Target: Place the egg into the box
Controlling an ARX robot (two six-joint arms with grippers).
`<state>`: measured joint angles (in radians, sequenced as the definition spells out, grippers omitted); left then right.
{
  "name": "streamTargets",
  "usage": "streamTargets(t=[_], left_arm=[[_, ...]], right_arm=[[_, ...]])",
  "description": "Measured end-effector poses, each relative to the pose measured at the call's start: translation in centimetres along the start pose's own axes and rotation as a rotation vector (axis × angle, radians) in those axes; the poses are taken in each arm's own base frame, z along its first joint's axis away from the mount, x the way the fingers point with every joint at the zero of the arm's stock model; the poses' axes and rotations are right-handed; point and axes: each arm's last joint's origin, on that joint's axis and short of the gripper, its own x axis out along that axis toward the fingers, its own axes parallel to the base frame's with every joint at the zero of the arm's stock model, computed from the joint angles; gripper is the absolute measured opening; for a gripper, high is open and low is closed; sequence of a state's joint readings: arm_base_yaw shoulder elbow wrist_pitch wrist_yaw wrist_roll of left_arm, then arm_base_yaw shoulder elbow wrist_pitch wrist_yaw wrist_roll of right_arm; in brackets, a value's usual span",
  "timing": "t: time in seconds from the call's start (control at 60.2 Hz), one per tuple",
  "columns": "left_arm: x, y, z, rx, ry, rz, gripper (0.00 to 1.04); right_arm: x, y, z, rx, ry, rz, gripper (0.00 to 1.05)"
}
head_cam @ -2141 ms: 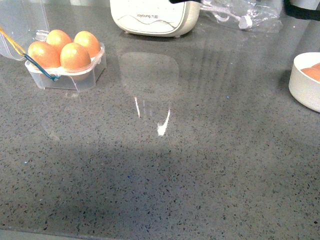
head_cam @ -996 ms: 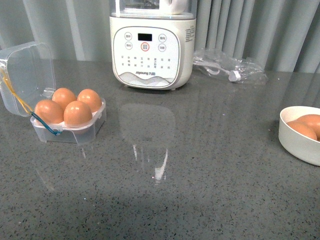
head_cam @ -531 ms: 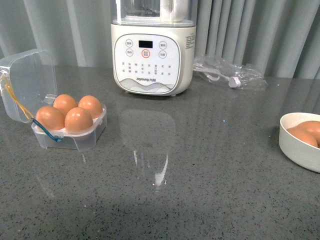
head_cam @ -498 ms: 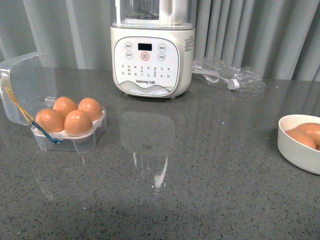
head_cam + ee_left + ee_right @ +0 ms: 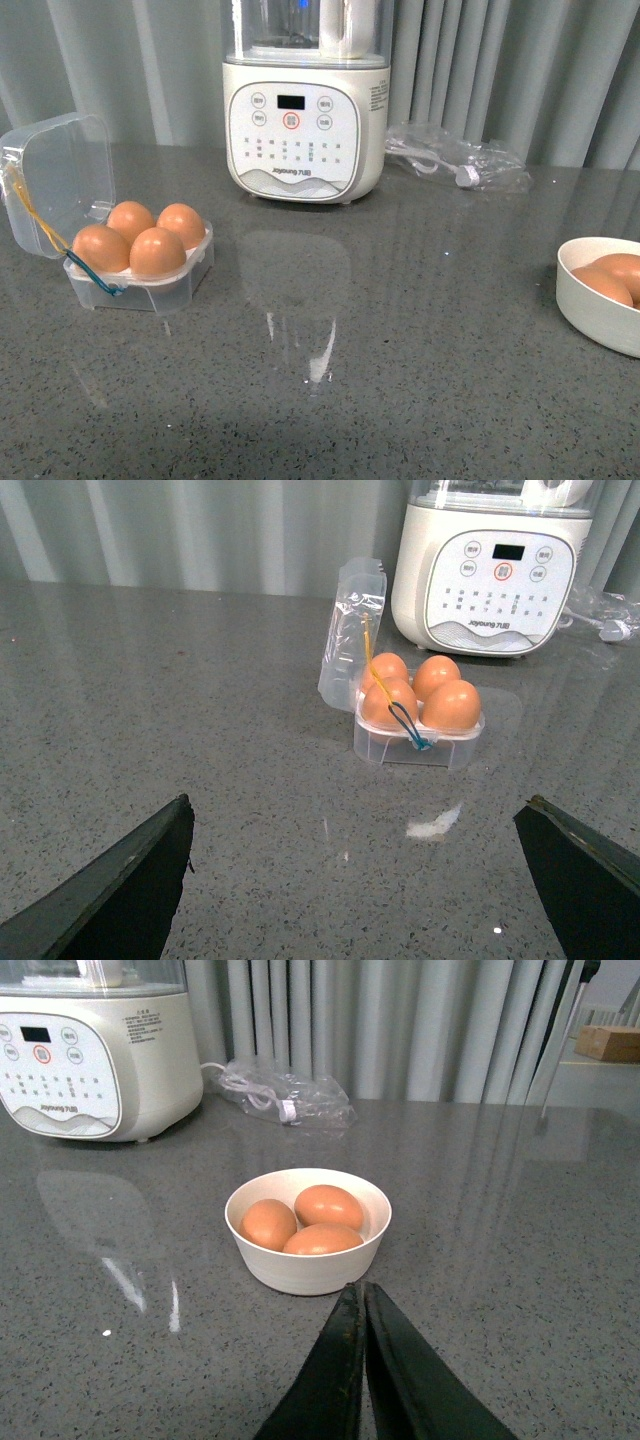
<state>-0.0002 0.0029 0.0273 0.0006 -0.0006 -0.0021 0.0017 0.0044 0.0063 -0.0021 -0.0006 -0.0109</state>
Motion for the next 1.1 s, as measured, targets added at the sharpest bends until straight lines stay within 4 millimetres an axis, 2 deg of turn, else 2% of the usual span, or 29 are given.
streamTargets(t=[0.083,0.266,0.315,0.415,0.481,0.531,0.581,0.614,0.68,0.913,1.095], left_arm=[[0.0,0.0,0.0,0.0,0.0,0.0,0.98],[0.0,0.0,0.0,0.0,0.0,0.0,0.98],[0.0,0.0,0.0,0.0,0.0,0.0,0.98],[0.0,0.0,0.0,0.0,0.0,0.0,0.98],[0.0,0.0,0.0,0.0,0.0,0.0,0.98],[0.0,0.0,0.0,-0.005,0.011,0.013,0.98],[0.1,-0.2,-0.2,-0.085,0.275,0.209,0.98],[0.2,-0.4,0.0,-0.079,0.414,0.319,0.98],[0.2,-0.5,-0.1,-0.077,0.518,0.437,0.98],[0.8,-0.7,1.5,-0.173,0.417,0.434,0.98],[3.0,-0.2,3.3,-0.161,0.331,0.307,0.98]], right_arm=[[0.0,0.0,0.0,0.0,0.0,0.0,0.18],[0.0,0.0,0.0,0.0,0.0,0.0,0.62],[0.0,0.0,0.0,0.0,0.0,0.0,0.69],[0.0,0.0,0.0,0.0,0.0,0.0,0.9],[0.0,0.0,0.0,0.002,0.0,0.0,0.99],[0.0,0.0,0.0,0.002,0.0,0.0,0.97],[0.0,0.0,0.0,0.002,0.0,0.0,0.97],[0.0,0.0,0.0,0.002,0.0,-0.001,0.97],[0.0,0.0,0.0,0.002,0.0,0.001,0.97],[0.0,0.0,0.0,0.004,0.0,-0.001,0.97],[0.0,0.0,0.0,0.004,0.0,-0.001,0.97]])
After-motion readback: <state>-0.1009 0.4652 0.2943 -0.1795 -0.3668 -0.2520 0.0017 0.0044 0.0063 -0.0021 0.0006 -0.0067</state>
